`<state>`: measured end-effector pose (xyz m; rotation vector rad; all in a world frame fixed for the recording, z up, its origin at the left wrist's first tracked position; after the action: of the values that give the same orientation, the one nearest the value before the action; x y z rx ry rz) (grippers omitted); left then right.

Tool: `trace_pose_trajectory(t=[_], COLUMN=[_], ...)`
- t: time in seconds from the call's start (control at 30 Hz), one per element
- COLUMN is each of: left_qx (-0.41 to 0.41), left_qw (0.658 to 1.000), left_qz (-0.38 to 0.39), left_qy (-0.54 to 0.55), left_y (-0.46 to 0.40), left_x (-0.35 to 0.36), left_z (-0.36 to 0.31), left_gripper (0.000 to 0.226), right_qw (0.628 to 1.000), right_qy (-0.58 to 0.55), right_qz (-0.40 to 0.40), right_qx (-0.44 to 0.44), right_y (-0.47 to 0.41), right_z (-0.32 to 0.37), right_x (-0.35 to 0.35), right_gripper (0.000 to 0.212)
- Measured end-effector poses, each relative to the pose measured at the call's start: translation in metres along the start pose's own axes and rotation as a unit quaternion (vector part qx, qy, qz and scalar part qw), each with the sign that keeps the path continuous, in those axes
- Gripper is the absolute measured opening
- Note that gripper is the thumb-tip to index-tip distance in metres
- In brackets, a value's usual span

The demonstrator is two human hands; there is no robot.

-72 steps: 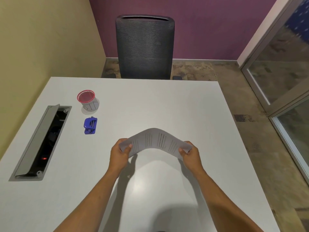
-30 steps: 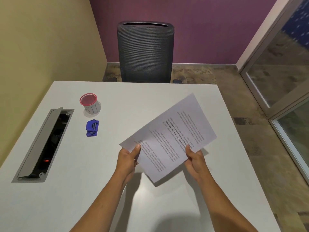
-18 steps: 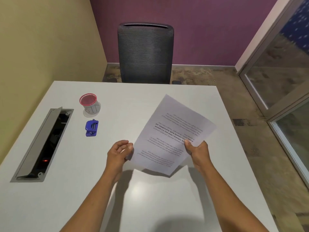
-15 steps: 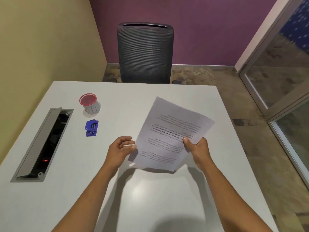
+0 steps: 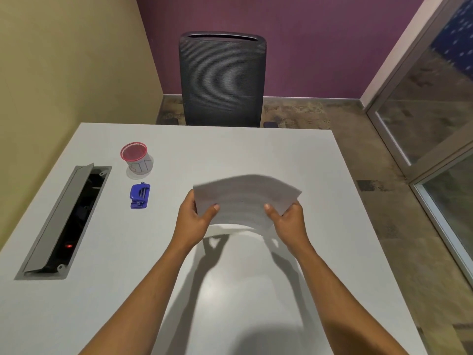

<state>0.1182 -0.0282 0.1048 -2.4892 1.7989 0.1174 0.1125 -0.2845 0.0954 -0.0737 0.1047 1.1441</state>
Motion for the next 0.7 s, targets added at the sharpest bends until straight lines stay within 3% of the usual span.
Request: trace_pose_trajectory(t=[0.17, 0.43, 0.6, 0.7], left_qx=[-0.048, -0.057, -0.090, -0.115], left_qw=[0.998, 0.996, 0.995, 0.989], left_qz=[-0.015, -0.036, -0.046, -0.064], left_qy=[-0.033, -0.053, 0.006, 0.069], left_y=[0.012, 0.010, 0.009, 0.011], left_x=[-0.001, 0.001, -0.001, -0.004], left_z=[0.033, 0.033, 0.028, 0.024], left_gripper=[0.029, 0.020, 0.018, 0.018], right_qw=[0.999, 0.998, 0.997, 0.980], right_qy=[0.027, 0.035, 0.031, -0.031], right_qz=[0.031, 0.001, -0.043, -0.080], right_qx=[0.034, 0.050, 0.063, 0.181], right_y=[0.013, 0.008, 0.005, 0.017], right_z=[-0.032, -0.043, -0.051, -0.082], right_x=[0.009, 0.007, -0.018, -0.040], right_gripper=[0.037, 0.021, 0.056, 0.081])
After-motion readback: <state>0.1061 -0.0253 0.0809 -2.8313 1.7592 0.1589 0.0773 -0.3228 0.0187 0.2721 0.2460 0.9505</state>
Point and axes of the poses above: each hand's wrist, its own y-axis away from the middle knuckle, its own x-axis out of the palm, z = x × y, the point moved 9 cm from there along -y, towards the middle knuckle, and after that the axes turned 15 degrees about -z, right-handed, at the moved point
